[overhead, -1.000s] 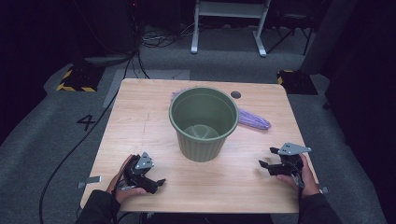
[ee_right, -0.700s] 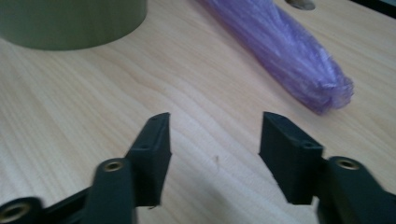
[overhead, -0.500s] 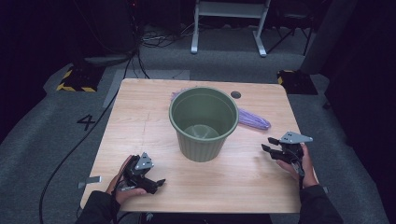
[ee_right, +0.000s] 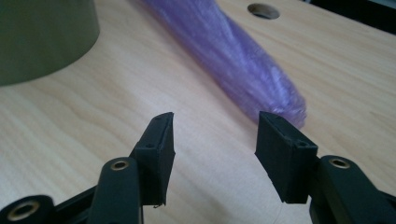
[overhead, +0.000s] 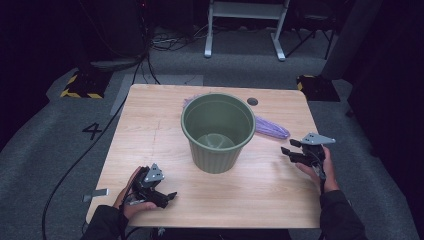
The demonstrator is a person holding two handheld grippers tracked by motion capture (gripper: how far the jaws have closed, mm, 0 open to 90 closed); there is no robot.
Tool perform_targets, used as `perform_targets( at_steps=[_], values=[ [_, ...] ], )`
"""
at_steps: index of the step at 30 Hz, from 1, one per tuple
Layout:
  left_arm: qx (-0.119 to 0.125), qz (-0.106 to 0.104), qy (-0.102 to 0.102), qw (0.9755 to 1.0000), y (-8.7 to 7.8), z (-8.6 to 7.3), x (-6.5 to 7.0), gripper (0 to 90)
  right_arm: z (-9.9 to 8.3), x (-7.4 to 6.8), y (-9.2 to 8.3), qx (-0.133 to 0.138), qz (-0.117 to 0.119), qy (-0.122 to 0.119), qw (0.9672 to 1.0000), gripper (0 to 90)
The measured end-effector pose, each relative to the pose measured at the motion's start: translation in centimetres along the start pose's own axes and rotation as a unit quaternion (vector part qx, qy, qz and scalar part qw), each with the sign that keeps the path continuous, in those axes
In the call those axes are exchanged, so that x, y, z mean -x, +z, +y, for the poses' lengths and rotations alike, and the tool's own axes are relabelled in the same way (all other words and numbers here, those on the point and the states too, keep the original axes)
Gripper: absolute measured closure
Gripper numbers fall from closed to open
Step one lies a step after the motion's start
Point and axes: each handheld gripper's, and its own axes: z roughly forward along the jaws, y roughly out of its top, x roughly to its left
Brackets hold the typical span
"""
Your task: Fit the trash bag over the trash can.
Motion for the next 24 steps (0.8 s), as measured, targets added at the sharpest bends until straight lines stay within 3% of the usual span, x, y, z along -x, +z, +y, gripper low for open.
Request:
perform_targets(
  at_steps=[10, 24],
  values=[
    [0.0, 0.0, 0.0, 1.0, 0.0, 0.0, 0.0, 1.5, 1.3, 1.8, 1.0, 0.011, -0.02, 0.015, 0.9996, 52.7],
    [0.0, 0.0, 0.0, 1.0, 0.0, 0.0, 0.0, 1.5, 2.5, 3.0, 1.8, 0.008, -0.034, 0.022, 0.9992, 46.5]
  ],
)
